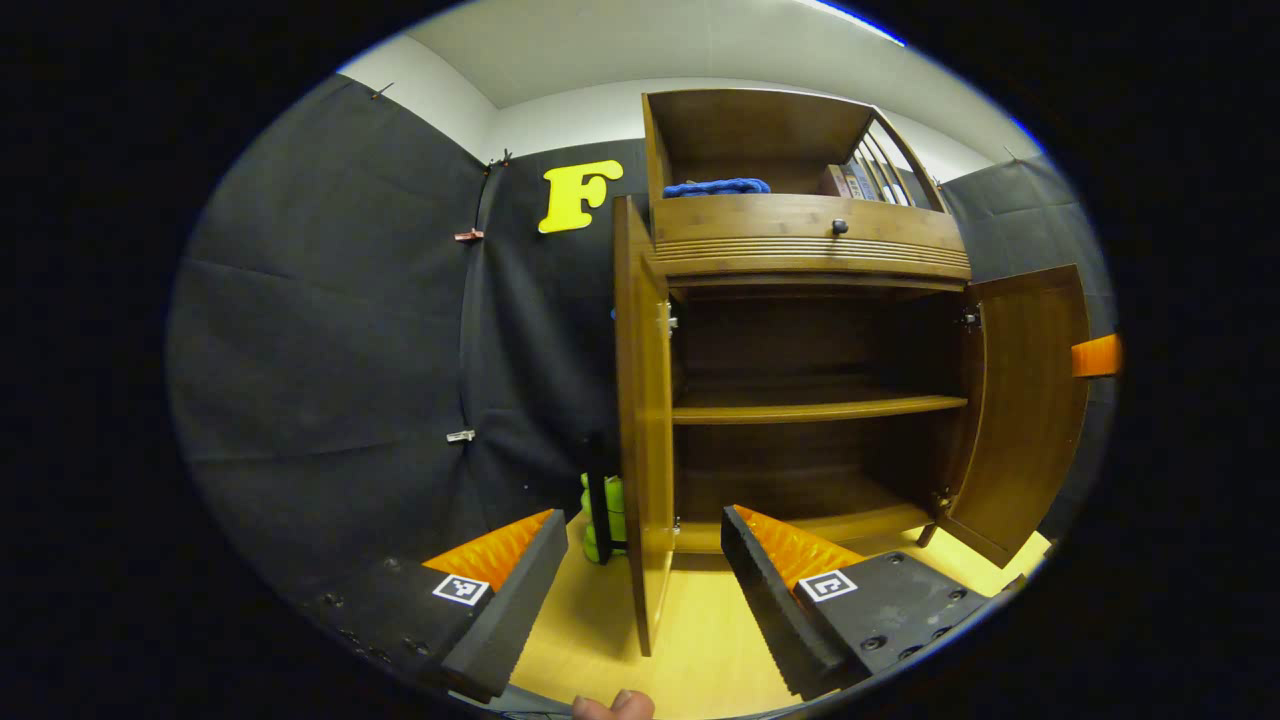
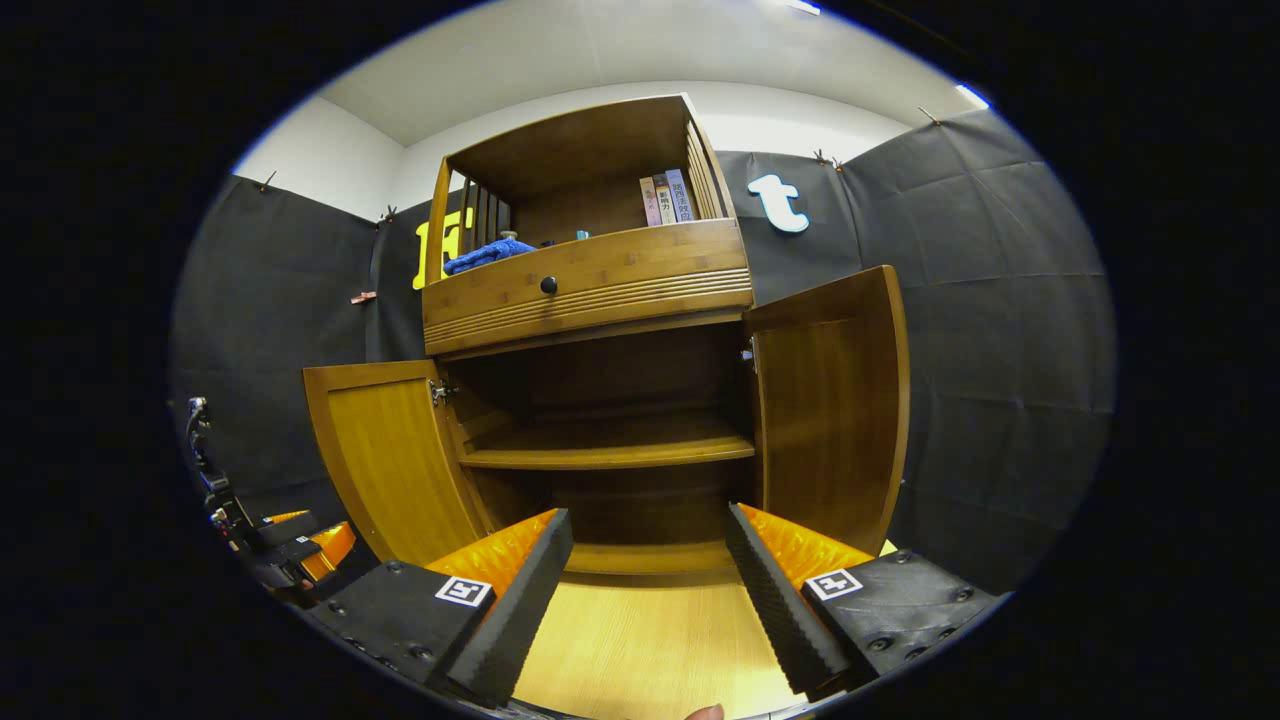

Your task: Open the right door of the double-door shoe cabinet with the right hand, and open the left door with the left hand.

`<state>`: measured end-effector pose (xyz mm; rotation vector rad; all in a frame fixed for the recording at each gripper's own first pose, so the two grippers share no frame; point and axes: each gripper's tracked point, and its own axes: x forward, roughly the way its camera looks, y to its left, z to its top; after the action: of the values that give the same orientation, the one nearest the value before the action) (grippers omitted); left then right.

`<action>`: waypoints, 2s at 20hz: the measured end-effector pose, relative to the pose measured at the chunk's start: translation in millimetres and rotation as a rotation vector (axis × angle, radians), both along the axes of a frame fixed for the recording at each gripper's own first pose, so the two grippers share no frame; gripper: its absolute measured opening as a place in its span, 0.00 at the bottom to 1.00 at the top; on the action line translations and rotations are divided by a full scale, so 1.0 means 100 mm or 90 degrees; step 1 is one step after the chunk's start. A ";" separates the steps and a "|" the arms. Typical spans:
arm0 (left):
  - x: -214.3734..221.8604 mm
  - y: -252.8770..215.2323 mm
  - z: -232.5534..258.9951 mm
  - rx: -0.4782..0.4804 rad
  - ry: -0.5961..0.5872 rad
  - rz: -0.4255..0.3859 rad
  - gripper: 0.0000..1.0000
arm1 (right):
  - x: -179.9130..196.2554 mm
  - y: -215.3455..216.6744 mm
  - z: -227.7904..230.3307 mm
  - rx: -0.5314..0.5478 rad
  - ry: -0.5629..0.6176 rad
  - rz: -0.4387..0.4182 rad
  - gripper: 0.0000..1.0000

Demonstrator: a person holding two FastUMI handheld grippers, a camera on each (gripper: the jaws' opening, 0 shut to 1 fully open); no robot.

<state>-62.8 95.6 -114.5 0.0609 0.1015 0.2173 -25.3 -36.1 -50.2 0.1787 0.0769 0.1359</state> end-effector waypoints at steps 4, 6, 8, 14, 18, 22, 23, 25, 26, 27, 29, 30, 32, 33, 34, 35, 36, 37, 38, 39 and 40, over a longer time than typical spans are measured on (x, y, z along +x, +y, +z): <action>0.10 -0.38 0.14 -0.003 -0.015 -0.025 0.97 | 0.10 -0.08 0.00 -0.006 -0.003 0.013 0.98; 0.19 -0.55 0.20 -0.006 -0.021 -0.036 0.97 | 0.14 -0.13 0.01 -0.006 -0.005 0.017 0.98; 0.28 -0.74 0.24 -0.011 -0.025 -0.048 0.96 | 0.20 -0.21 0.01 -0.008 -0.009 0.015 0.98; 0.60 -1.27 0.35 0.007 -0.046 -0.096 0.99 | 0.33 -0.35 -0.09 -0.028 -0.009 0.001 1.00; 0.79 -1.51 0.36 0.020 -0.057 -0.100 0.99 | 0.40 -0.41 -0.11 -0.052 -0.019 -0.002 0.98; 0.90 -1.77 0.45 0.011 -0.082 -0.120 0.99 | 0.50 -0.50 -0.16 -0.034 -0.010 -0.008 0.98; 0.92 -1.82 0.43 0.008 -0.080 -0.122 0.99 | 0.51 -0.52 -0.15 -0.029 -0.011 -0.009 0.98; 0.96 -1.90 0.37 0.000 -0.070 -0.121 0.99 | 0.52 -0.53 -0.15 -0.027 -0.018 -0.007 0.98; 0.98 -1.95 0.36 -0.001 -0.066 -0.122 0.99 | 0.53 -0.52 -0.15 -0.032 -0.018 -0.004 0.98; 0.99 -1.98 0.34 0.001 -0.065 -0.123 0.99 | 0.54 -0.51 -0.15 -0.035 -0.019 0.000 0.98; 1.00 -2.03 0.33 0.001 -0.061 -0.126 0.99 | 0.54 -0.52 -0.15 -0.034 -0.022 0.003 0.98; 1.00 -2.04 0.33 -0.003 -0.061 -0.124 0.99 | 0.55 -0.53 -0.15 -0.033 -0.022 0.004 0.98; 1.00 -2.04 0.36 -0.010 -0.065 -0.121 0.99 | 0.56 -0.55 -0.16 -0.030 -0.020 0.006 0.98; 1.00 -2.04 0.37 -0.010 -0.066 -0.118 0.99 | 0.58 -0.56 -0.18 -0.028 -0.017 0.005 0.98; 0.99 -2.03 0.38 -0.011 -0.065 -0.116 0.99 | 0.59 -0.56 -0.19 -0.028 -0.016 0.004 0.98; 0.99 -2.01 0.37 -0.013 -0.065 -0.112 0.99 | 0.59 -0.56 -0.21 -0.028 -0.012 0.004 1.00; 0.99 -1.99 0.38 -0.015 -0.065 -0.110 0.99 | 0.59 -0.56 -0.22 -0.026 -0.010 0.004 0.98; 0.98 -1.98 0.37 -0.017 -0.066 -0.107 0.99 | 0.58 -0.56 -0.21 -0.022 -0.011 0.005 0.98; 0.98 -1.96 0.37 -0.019 -0.065 -0.105 0.99 | 0.58 -0.56 -0.18 -0.020 -0.014 0.004 0.98; 0.98 -1.96 0.36 -0.018 -0.066 -0.103 0.99 | 0.57 -0.56 -0.17 -0.021 -0.016 0.003 0.98; 0.96 -1.94 0.37 -0.015 -0.068 -0.100 0.99 | 0.57 -0.56 -0.17 -0.021 -0.018 0.004 0.98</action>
<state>33.6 -98.5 -77.8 0.0331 -0.0065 0.0614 32.1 -91.9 -66.8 0.1440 0.0521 0.1426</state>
